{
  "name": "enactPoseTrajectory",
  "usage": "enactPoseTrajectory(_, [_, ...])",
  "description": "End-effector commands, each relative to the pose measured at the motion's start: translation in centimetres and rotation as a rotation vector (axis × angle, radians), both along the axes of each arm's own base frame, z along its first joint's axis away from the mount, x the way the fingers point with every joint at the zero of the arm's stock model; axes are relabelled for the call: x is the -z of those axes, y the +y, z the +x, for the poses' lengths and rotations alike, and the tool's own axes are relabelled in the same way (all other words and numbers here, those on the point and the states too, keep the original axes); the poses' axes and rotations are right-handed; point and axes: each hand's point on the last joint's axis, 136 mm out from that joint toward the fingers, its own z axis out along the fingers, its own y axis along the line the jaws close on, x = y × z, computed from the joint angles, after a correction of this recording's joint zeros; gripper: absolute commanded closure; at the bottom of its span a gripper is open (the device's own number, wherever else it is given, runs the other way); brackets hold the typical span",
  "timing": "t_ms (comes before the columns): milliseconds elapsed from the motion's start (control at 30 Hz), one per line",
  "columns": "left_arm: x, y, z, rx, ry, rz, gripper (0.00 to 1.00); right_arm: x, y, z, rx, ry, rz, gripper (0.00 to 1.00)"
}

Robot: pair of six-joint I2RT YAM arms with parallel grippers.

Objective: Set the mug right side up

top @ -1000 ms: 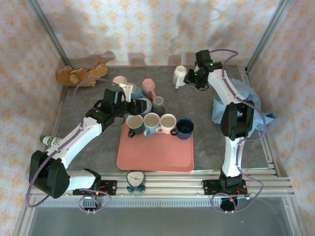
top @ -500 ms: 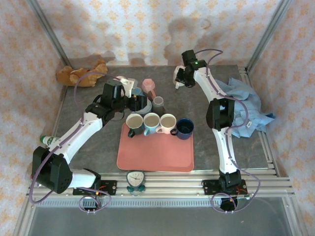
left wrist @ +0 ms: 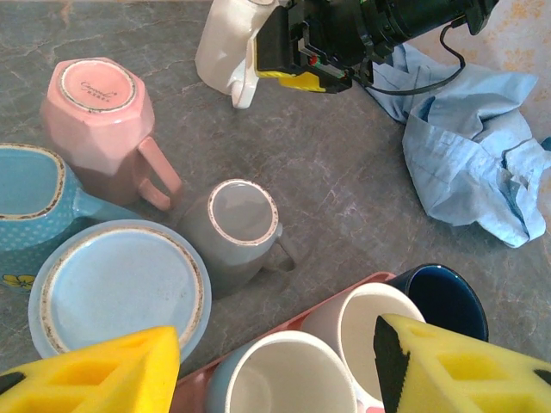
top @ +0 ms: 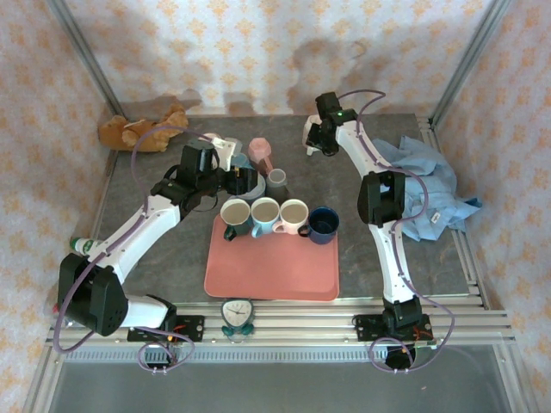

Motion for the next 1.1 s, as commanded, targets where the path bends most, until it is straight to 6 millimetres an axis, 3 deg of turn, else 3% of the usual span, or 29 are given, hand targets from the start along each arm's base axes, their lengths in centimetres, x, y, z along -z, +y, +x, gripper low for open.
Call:
enactPoseTrajectory(0, [-0.6,0.0,0.2,0.017,-0.015,-0.007,0.38,-0.8,0.5,1.4,-0.008,-0.059,0.011,0.6])
enactPoseTrajectory(467, [0.0,-0.2,0.3,0.022,-0.003,-0.012,0.38,0.9,0.8,2.9,0.017,-0.086,-0.008,0.62])
enactPoseTrajectory(700, [0.2,-0.3,0.4,0.021,0.0,-0.021,0.38,1.0,-1.0,2.5,0.058,-0.081,-0.122,0.7])
enactPoseTrajectory(1067, [0.2,-0.3,0.4,0.021,-0.003,-0.023,0.38,1.2,-1.8,2.7,0.009,-0.106,-0.249,0.78])
